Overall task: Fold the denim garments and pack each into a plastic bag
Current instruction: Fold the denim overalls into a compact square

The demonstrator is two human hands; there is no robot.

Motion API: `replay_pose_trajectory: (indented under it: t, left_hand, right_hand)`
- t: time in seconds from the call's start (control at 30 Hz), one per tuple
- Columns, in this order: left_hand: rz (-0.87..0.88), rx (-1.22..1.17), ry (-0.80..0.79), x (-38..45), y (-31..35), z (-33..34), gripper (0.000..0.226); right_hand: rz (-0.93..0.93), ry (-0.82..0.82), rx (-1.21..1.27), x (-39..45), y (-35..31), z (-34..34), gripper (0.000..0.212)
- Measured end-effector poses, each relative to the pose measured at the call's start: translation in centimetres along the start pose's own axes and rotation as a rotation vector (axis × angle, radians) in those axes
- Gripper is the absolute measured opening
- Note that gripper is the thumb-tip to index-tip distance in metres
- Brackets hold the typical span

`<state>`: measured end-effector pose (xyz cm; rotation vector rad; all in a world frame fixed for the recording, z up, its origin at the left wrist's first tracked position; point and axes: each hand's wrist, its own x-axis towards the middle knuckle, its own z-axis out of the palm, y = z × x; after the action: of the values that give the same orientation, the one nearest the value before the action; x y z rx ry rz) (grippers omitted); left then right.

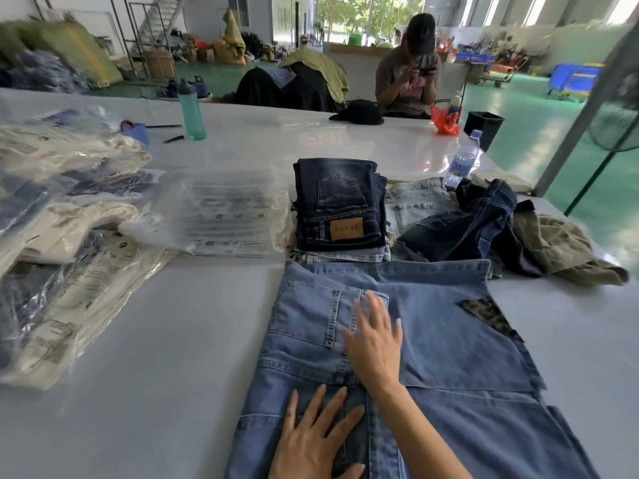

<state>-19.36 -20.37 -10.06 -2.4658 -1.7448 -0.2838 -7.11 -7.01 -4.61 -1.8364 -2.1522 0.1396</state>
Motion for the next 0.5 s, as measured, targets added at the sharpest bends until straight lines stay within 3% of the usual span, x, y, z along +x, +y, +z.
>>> replay_pose_trajectory:
  t: [0.07, 0.17, 0.27, 0.37, 0.5]
  left_hand:
    - [-0.004, -0.03, -0.055, 0.3, 0.1, -0.8, 0.076]
    - [-0.017, -0.078, -0.042, 0.2, 0.2, -1.7, 0.079]
    - [-0.033, -0.12, 0.035, -0.1, -0.8, -2.2, 0.074]
    - [0.003, -0.094, 0.009, -0.3, -1.1, -2.9, 0.073]
    - [-0.033, -0.12, -0.016, -0.8, -0.3, -3.6, 0.079]
  right_hand:
    - [-0.146, -0.183, -0.016, -1.9, 0.4, 0.9, 0.052]
    - [-0.136, -0.37, -0.008, -1.9, 1.4, 0.7, 0.053]
    - [-0.177, -0.282, 0.039, -3.6, 1.6, 0.0, 0.055]
    - [-0.219, -0.302, 0.023, -7.4, 2.8, 0.3, 0.053]
    - [0.172, -0.066, 0.386, -9.3, 3.1, -1.2, 0.064]
